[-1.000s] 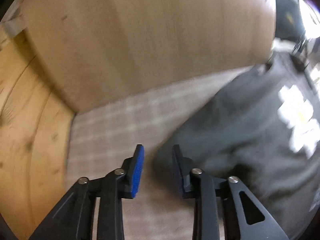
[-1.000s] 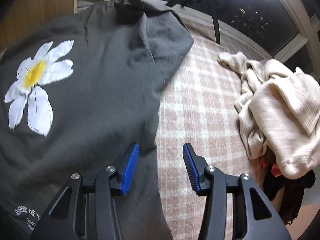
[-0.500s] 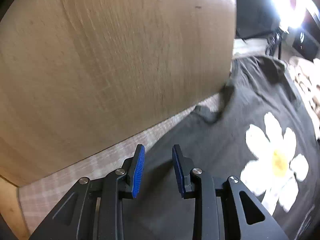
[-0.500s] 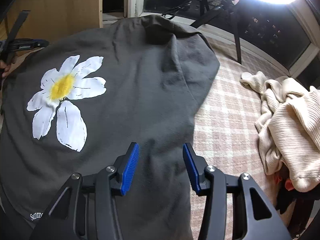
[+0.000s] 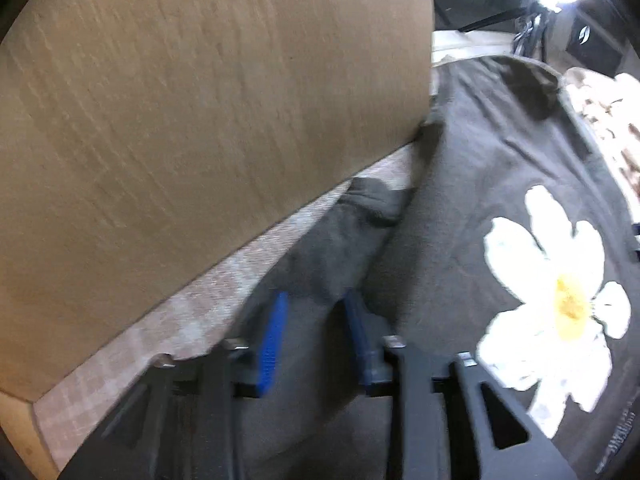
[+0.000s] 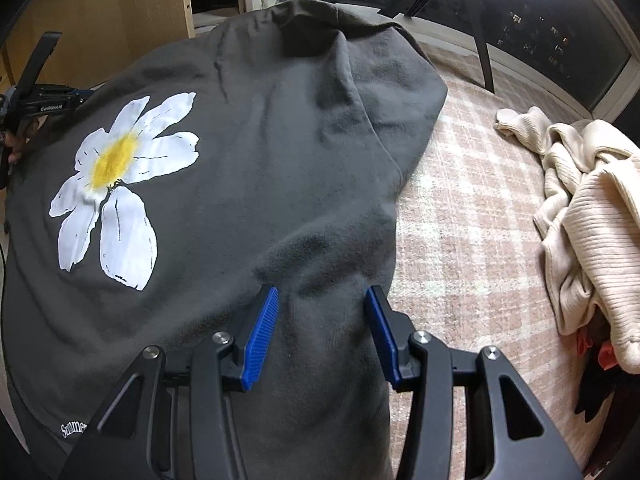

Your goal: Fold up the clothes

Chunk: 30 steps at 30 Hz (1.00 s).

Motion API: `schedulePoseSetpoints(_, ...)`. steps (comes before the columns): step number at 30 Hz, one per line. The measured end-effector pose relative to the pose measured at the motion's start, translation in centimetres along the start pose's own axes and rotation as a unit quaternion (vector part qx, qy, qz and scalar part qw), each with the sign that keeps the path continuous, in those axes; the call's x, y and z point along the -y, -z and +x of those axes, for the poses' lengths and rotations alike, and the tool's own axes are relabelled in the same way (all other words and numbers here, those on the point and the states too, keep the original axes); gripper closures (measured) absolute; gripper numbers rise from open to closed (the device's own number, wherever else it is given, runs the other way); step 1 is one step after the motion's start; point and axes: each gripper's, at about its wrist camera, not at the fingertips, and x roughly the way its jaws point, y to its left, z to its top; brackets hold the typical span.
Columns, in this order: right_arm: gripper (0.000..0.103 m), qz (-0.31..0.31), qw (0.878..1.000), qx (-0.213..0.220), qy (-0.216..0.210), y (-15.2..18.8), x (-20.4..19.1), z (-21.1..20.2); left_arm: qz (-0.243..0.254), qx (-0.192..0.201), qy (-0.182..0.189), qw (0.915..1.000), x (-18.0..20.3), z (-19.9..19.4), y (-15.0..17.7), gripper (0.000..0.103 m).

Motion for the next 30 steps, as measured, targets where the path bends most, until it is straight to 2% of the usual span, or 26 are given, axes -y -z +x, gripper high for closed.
schedulePoseSetpoints(1,0.058,-0.001,1.000,0.001,0.001,0.1,-0.1,0.1,-0.001,0.000,0.001,1.0000,-0.1,0.0,0.0,0.102)
schedulePoseSetpoints(4,0.058,-0.003,1.000,0.002,0.003,0.2,-0.1,0.2,-0.010,0.010,-0.019,0.9997,-0.4,-0.3,-0.1,0.102)
schedulePoseSetpoints(7,0.058,-0.001,1.000,0.003,0.005,0.5,0.1,0.2,-0.045,0.057,-0.093,0.9930,-1.5,-1.5,-0.2,0.102)
schedulePoseSetpoints(10,0.058,0.005,1.000,0.003,0.006,0.7,0.4,0.0,-0.079,0.083,-0.129,0.9850,-2.8,-2.6,-0.2,0.099)
schedulePoseSetpoints(13,0.058,0.016,1.000,0.008,0.006,1.2,1.0,-0.9,-0.081,0.069,-0.104,0.9888,-3.3,-3.5,0.6,0.064)
schedulePoseSetpoints(15,0.058,0.022,1.000,0.013,0.001,1.8,1.7,-2.0,-0.073,0.068,-0.081,0.9917,-3.1,-5.3,1.9,0.065)
schedulePoseSetpoints(18,0.058,0.027,1.000,0.009,0.002,2.8,2.3,-2.9,-0.068,0.064,-0.056,0.9941,-3.2,-9.3,5.9,0.064)
schedulePoseSetpoints(20,0.058,0.030,1.000,0.006,0.004,3.6,2.6,-3.3,-0.073,0.051,-0.044,0.9951,-3.7,-11.4,8.8,0.050)
schedulePoseSetpoints(23,0.058,0.035,0.999,0.001,0.007,4.7,3.1,-4.0,-0.087,0.010,-0.044,0.9952,-2.9,-11.1,11.9,0.049)
schedulePoseSetpoints(26,0.058,0.040,0.999,-0.005,0.010,5.8,3.6,-4.6,-0.095,-0.018,-0.092,0.9911,-3.6,-11.1,14.8,0.049)
schedulePoseSetpoints(28,0.058,0.044,0.999,-0.008,0.013,6.5,4.0,-5.1,-0.128,-0.013,-0.100,0.9866,-5.3,-10.4,15.4,0.050)
schedulePoseSetpoints(29,0.058,0.045,0.999,-0.010,0.014,6.9,4.1,-5.3,-0.128,-0.010,-0.112,0.9853,-5.6,-9.7,15.3,0.055)
schedulePoseSetpoints(30,0.058,0.044,0.999,-0.010,0.015,7.2,4.2,-5.7,-0.118,-0.015,-0.147,0.9820,-5.9,-9.0,15.1,0.059)
